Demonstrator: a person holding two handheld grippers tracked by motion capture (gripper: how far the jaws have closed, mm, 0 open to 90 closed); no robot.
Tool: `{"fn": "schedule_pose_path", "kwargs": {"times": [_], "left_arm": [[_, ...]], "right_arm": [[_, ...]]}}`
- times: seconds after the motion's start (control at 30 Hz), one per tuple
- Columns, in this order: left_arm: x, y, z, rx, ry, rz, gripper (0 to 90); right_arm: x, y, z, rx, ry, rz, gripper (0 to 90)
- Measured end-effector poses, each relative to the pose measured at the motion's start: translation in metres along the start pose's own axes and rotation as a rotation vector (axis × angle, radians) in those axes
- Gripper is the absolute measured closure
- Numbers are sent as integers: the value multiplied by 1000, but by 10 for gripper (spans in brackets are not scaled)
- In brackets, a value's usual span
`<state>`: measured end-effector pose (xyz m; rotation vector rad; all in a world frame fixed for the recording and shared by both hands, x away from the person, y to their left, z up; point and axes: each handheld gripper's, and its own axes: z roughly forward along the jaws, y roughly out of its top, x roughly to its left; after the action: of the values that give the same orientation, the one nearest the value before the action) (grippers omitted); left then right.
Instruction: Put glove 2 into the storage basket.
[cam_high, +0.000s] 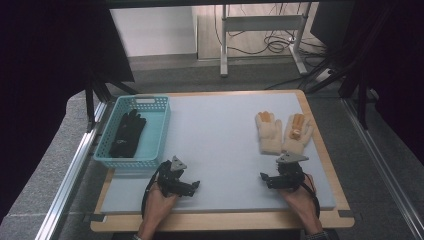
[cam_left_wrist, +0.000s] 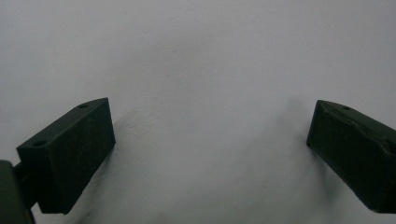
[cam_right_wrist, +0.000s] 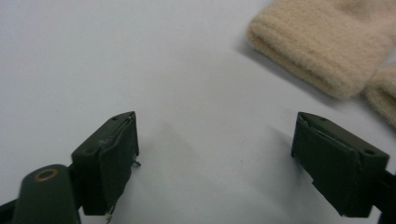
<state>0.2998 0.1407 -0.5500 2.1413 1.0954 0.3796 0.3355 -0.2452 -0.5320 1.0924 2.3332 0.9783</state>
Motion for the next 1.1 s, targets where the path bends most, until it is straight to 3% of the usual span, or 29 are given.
{"fn": "schedule_pose_path", "kwargs": {"times": [0.23, 0.33, 0.43, 0.63, 0.83, 1.1], "left_arm": [[0, 0, 0, -1, 0, 0, 12], [0, 0, 0, -1, 0, 0, 11], [0, 0, 0, -1, 1, -1, 12], [0, 0, 0, -1, 1, -1, 11], [0, 0, 0, -2, 1, -1, 12], [0, 0, 0, -2, 1, -1, 12]], "right_arm": [[-3, 1, -6, -24, 36, 31, 308], [-8, 7, -10, -37, 19, 6, 407], [-17, 18, -13, -52, 4, 5, 445], [-43, 49, -7, -62, -21, 14, 437], [-65, 76, 15, -44, -62, -7, 316], [-86, 94, 54, -16, -36, 13, 237]]}}
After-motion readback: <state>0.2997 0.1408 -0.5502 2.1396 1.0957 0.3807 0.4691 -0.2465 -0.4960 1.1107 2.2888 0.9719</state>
